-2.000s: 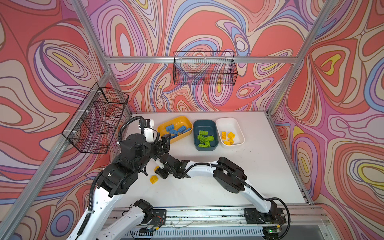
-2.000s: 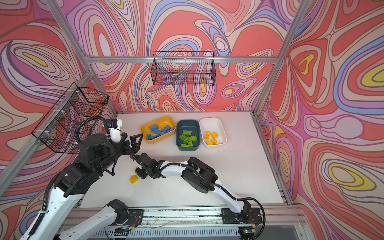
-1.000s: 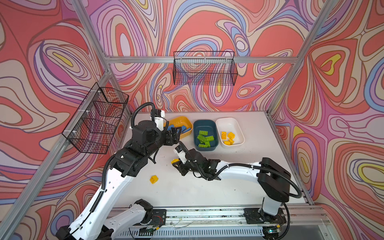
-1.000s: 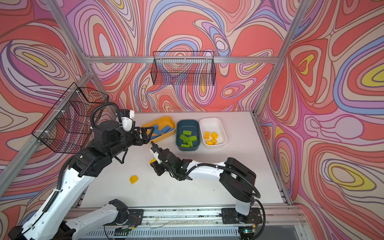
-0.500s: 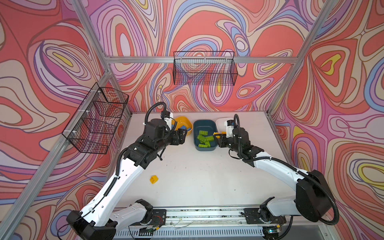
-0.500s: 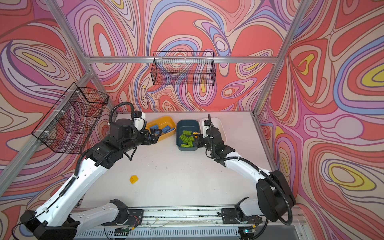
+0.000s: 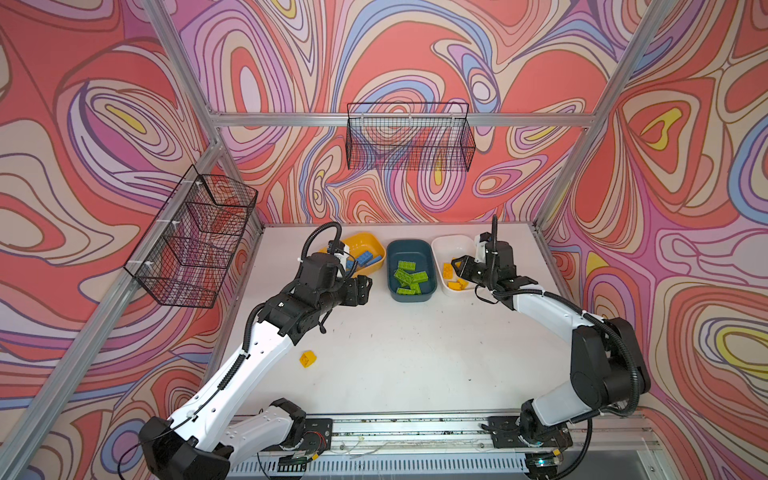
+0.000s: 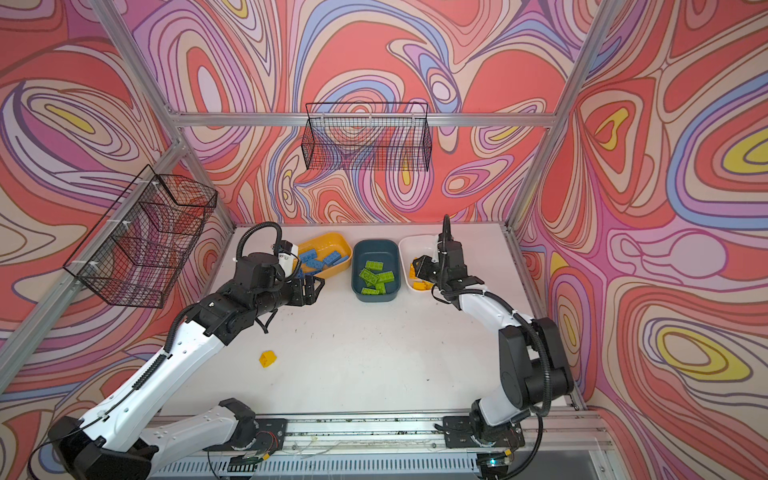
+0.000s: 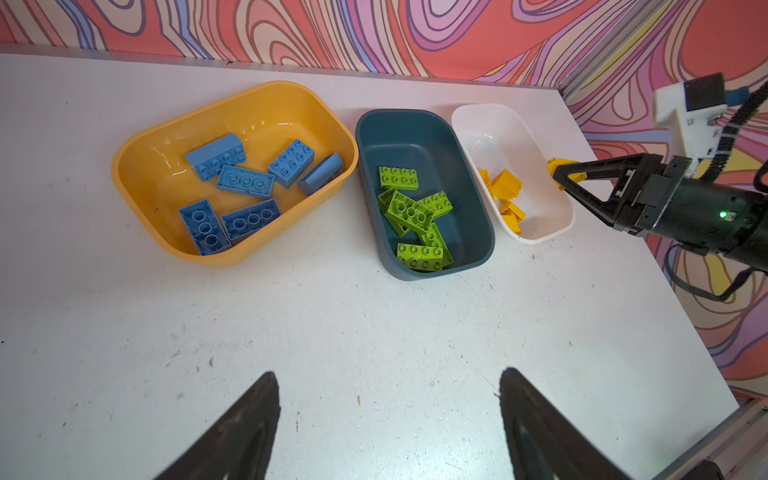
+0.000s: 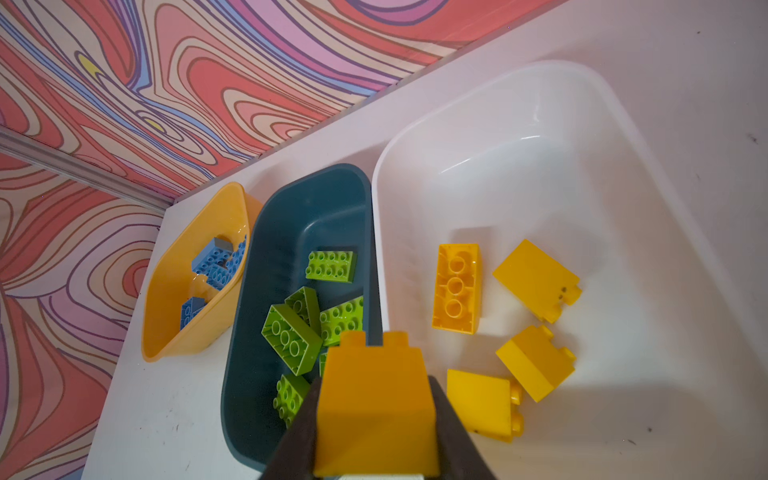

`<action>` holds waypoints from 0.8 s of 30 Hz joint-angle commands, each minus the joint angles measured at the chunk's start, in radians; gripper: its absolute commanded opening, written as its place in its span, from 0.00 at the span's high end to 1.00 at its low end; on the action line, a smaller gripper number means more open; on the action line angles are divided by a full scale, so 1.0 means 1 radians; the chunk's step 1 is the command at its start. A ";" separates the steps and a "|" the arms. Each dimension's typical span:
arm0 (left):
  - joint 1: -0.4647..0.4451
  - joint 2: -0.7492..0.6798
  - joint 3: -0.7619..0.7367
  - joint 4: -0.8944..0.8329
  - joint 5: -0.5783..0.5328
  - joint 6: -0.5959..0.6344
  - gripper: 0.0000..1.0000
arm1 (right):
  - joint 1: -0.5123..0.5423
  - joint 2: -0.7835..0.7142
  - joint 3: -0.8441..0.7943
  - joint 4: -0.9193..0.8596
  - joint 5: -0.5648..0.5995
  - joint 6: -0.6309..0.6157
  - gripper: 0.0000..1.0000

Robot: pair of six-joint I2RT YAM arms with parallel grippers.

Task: Sort the legos into containers by color
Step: 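Carry the yellow brick right-handed into the white tub and release, then lower the left gripper onto the last yellow brick and close it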

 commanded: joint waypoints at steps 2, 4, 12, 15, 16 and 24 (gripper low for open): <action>0.005 -0.019 -0.007 -0.014 -0.067 -0.014 0.17 | -0.008 0.025 0.043 -0.006 -0.005 0.016 0.58; 0.005 -0.029 -0.020 -0.003 -0.074 -0.024 0.17 | -0.012 0.029 0.052 -0.006 -0.003 0.016 0.49; 0.006 -0.058 -0.037 -0.044 -0.228 -0.130 0.01 | -0.017 -0.010 0.046 -0.016 0.015 0.012 0.27; 0.010 -0.076 -0.065 -0.084 -0.285 -0.180 0.00 | -0.018 -0.063 0.022 -0.009 0.016 0.007 0.26; 0.012 -0.083 -0.076 -0.101 -0.304 -0.199 0.00 | -0.017 -0.084 0.005 0.000 0.008 0.011 0.26; 0.082 -0.074 -0.119 -0.338 -0.411 -0.420 0.00 | 0.094 -0.189 -0.101 0.054 0.031 0.016 0.27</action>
